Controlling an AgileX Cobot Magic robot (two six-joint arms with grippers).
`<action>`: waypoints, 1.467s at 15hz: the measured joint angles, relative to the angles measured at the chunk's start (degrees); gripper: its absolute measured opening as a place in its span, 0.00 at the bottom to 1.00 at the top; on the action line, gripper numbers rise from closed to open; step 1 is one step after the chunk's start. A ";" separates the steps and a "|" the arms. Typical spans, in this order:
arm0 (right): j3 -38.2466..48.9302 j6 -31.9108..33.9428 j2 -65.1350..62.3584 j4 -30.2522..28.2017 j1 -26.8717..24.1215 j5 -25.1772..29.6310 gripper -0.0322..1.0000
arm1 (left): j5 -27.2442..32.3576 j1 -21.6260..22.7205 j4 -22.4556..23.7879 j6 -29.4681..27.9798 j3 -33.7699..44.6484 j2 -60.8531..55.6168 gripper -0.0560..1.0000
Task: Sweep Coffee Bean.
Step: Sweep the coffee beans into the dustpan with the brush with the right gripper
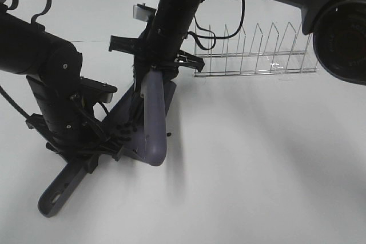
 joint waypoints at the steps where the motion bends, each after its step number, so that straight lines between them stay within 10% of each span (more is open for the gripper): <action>1: -0.74 -0.11 -0.63 -1.03 -0.11 0.00 0.32 | 0.00 0.00 0.00 0.00 0.00 0.00 0.36; 11: 15.24 -7.79 -15.41 -8.94 -0.11 0.23 0.32 | 0.00 0.00 -0.86 -0.40 0.00 0.06 0.36; 22: 31.80 -1.49 -23.95 -31.68 -0.69 0.40 0.32 | -0.06 0.00 -2.29 -0.63 0.00 0.06 0.36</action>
